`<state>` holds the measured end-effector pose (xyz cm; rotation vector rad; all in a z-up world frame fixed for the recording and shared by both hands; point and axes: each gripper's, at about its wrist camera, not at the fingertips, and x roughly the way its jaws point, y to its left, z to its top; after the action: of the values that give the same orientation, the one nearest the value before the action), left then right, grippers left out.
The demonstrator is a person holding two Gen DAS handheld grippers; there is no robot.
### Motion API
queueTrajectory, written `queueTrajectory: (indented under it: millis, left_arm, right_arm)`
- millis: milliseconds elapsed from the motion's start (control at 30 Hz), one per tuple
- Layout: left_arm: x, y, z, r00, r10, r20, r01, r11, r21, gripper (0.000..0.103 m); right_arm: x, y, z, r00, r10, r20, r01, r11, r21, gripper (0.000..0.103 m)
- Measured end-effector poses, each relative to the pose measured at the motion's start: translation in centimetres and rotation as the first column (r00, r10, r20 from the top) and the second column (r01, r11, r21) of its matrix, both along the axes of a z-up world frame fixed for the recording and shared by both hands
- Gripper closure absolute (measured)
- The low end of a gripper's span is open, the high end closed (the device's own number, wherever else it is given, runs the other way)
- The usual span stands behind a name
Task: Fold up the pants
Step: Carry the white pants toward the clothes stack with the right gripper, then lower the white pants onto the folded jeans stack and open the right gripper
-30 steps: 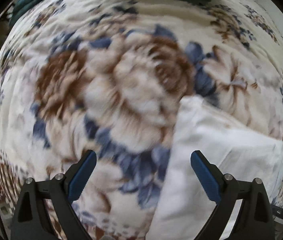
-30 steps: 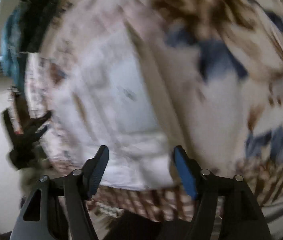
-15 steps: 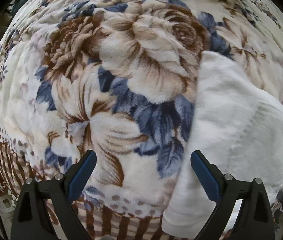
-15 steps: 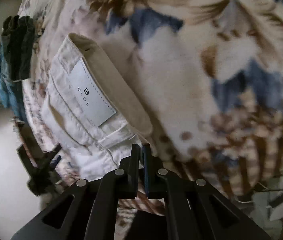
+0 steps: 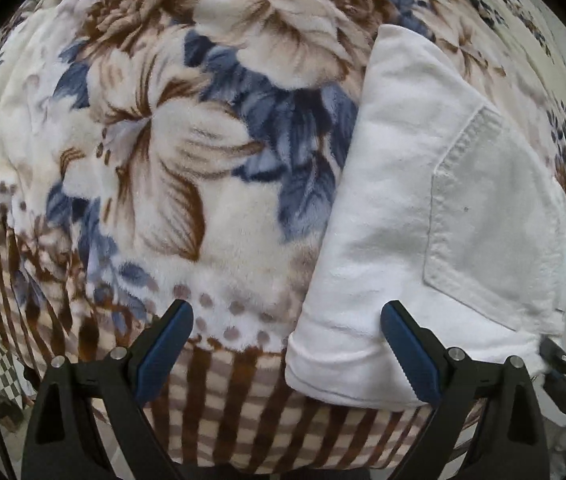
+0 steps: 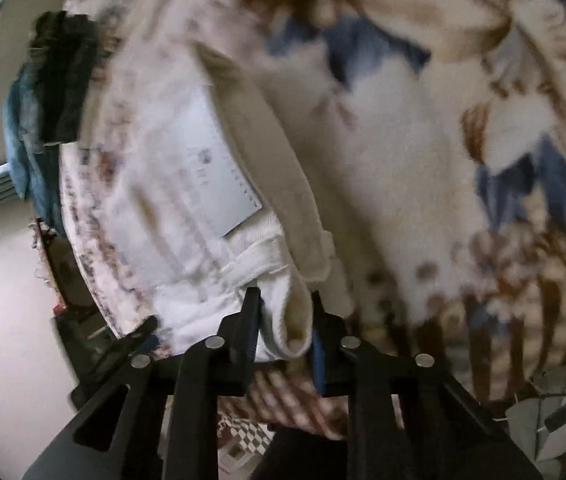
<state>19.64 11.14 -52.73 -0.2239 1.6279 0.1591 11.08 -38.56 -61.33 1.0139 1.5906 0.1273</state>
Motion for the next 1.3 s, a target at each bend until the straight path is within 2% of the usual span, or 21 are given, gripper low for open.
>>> queueTrajectory:
  millis: [67, 133, 167, 200, 233, 300, 333, 367, 433, 500, 567, 700, 900, 967, 1100, 1167, 1200, 1267, 1300]
  left_arm:
    - [0.0, -0.4, -0.3, 1.000, -0.006, 0.009, 0.006, 1.000, 0.003, 0.006]
    - [1.3, -0.9, -0.8, 0.999, -0.016, 0.028, 0.016, 1.000, -0.003, 0.006]
    - [2.0, -1.3, -0.7, 0.999, -0.031, 0.039, 0.032, 0.999, -0.021, 0.006]
    - [2.8, -1.6, -0.6, 0.998, -0.045, 0.051, 0.048, 0.998, -0.051, 0.006]
    - [3.3, -1.8, -0.6, 0.996, -0.058, 0.070, 0.063, 0.994, -0.084, 0.006]
    - [4.2, -1.9, -0.6, 0.989, -0.055, 0.138, 0.082, 0.976, -0.200, 0.006]
    - [4.6, -2.0, -0.7, 0.983, -0.044, 0.179, 0.095, 0.953, -0.289, 0.006]
    - [4.9, -2.2, -0.8, 0.981, -0.045, 0.191, 0.106, 0.940, -0.325, 0.006]
    - [5.5, -2.7, -2.0, 0.981, -0.069, 0.182, 0.134, 0.916, -0.377, 0.006]
    - [6.0, -3.3, -3.3, 0.982, -0.091, 0.166, 0.153, 0.896, -0.417, 0.006]
    - [6.5, -3.7, -4.2, 0.982, -0.118, 0.148, 0.173, 0.876, -0.449, 0.006]
    - [6.8, -4.1, -5.9, 0.975, -0.164, 0.148, 0.216, 0.855, -0.472, 0.006]
    - [7.1, -5.0, -5.1, 0.974, -0.163, 0.157, 0.222, 0.832, -0.508, 0.006]
    - [7.2, -5.7, -4.3, 0.970, -0.165, 0.176, 0.234, 0.821, -0.521, 0.006]
    - [6.9, -5.9, -2.4, 0.965, -0.150, 0.215, 0.249, 0.778, -0.577, 0.007]
    - [6.6, -5.7, -2.2, 0.961, -0.157, 0.228, 0.265, 0.761, -0.592, 0.007]
    - [6.6, -5.9, -2.7, 0.960, -0.166, 0.224, 0.269, 0.764, -0.586, 0.007]
    - [6.7, -6.1, -4.6, 0.964, -0.191, 0.184, 0.262, 0.791, -0.553, 0.007]
    - [6.9, -6.1, -5.8, 0.965, -0.199, 0.169, 0.259, 0.808, -0.528, 0.009]
  right_arm:
    - [-0.5, 0.2, -2.3, 0.998, 0.046, -0.047, -0.047, 0.999, -0.009, 0.081]
    - [-0.9, 0.1, -5.4, 0.994, 0.048, -0.098, -0.044, 0.998, 0.042, 0.079]
    - [-0.1, 0.3, -5.7, 0.994, 0.053, -0.090, -0.047, 0.996, 0.073, 0.076]
    - [0.4, 0.2, -5.5, 0.995, 0.082, -0.060, -0.077, 0.993, 0.086, 0.067]
    - [0.8, -0.1, -5.0, 0.993, 0.118, -0.023, -0.116, 0.991, 0.064, 0.046]
    - [1.4, -0.7, -3.5, 0.987, 0.151, 0.047, -0.151, 0.988, -0.009, 0.027]
    - [2.1, -1.0, -2.9, 0.982, 0.162, 0.102, -0.162, 0.987, 0.000, 0.027]
    - [2.5, -1.0, -2.8, 0.978, 0.162, 0.130, -0.167, 0.986, 0.028, 0.027]
    - [4.0, -0.5, -3.6, 0.970, 0.167, 0.174, -0.185, 0.978, 0.092, 0.027]
    - [5.8, 1.1, -4.9, 0.960, 0.222, 0.171, -0.241, 0.965, 0.100, 0.027]
    - [7.5, 2.6, -6.1, 0.948, 0.264, 0.177, -0.284, 0.954, 0.097, 0.022]
    - [9.6, 3.0, -7.2, 0.944, 0.266, 0.195, -0.289, 0.952, 0.100, 0.017]
    - [10.2, 2.9, -8.2, 0.951, 0.225, 0.211, -0.247, 0.966, 0.080, 0.017]
    - [10.1, 3.2, -7.7, 0.959, 0.145, 0.243, -0.205, 0.949, 0.239, 0.017]
    - [10.7, 4.4, -6.4, 0.921, 0.249, 0.301, -0.322, 0.919, 0.226, 0.017]
    - [11.1, 3.9, -7.8, 0.922, 0.293, 0.254, -0.336, 0.931, 0.143, 0.018]
    - [11.3, 3.7, -8.2, 0.920, 0.308, 0.244, -0.343, 0.932, 0.117, 0.020]
    - [12.0, 4.3, -9.6, 0.917, 0.313, 0.246, -0.351, 0.927, 0.132, 0.020]
    - [12.5, 4.9, -10.0, 0.917, 0.309, 0.253, -0.354, 0.922, 0.154, 0.015]
